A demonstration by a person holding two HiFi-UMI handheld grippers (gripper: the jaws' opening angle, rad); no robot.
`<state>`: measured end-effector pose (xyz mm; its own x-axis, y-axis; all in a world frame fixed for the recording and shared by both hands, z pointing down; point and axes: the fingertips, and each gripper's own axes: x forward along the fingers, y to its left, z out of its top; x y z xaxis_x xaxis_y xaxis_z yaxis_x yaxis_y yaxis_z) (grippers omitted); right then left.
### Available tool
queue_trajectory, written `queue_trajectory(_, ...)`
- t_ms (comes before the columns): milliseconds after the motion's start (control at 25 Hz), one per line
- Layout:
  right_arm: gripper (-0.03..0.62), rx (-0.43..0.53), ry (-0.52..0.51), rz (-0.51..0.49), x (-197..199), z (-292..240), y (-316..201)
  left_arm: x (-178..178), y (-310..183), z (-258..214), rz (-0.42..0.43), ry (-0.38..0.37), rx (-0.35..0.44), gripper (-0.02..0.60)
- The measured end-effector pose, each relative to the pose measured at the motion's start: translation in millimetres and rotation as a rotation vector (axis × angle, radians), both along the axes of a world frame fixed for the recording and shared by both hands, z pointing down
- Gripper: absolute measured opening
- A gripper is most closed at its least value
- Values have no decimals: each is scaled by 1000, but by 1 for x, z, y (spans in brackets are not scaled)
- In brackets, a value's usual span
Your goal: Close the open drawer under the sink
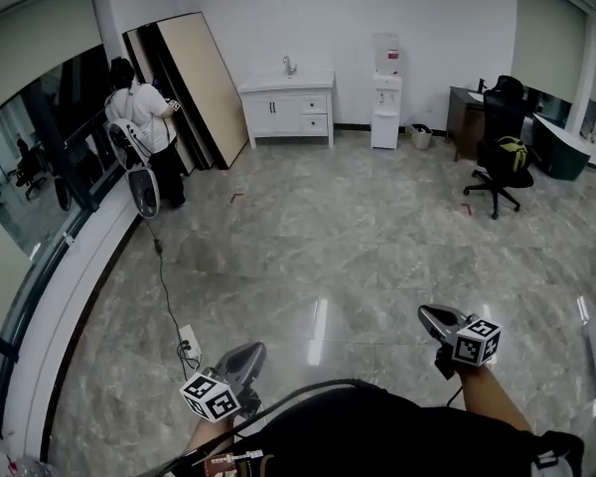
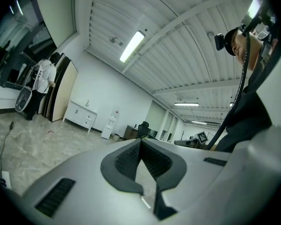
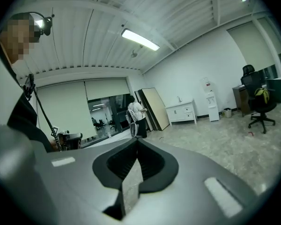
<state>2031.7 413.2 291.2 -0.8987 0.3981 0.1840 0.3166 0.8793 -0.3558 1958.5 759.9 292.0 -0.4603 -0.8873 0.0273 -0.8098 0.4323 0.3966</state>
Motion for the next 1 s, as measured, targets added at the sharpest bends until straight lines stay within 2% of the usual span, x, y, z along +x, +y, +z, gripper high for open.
queue_trajectory(80, 2, -18, -9, -30, -30, -7, -10, -19, -10, -2, -49, -5, -8, 0)
queue_trajectory(280, 2, 80, -39, -154, -93, -1, -62, -62, -56, -10, -141, -13, 14, 0)
queue_trajectory(400, 2, 91, -55, -209, -124, -6, -94, -87, -96, -17, -175, -7, 31, 0)
queue_trajectory(640, 2, 91, -64, -254, -171, -2, -142, -120, -155, -15, -184, 4, 25, 0)
queue_trajectory(840, 2, 73, -36, -262, -198, 16, -156, -151, -171, -3, -181, 37, 5, 0)
queue_trajectory(1000, 3, 73, -7, -227, -225, 26, -164, -189, -178, 2, -160, 42, 16, 0)
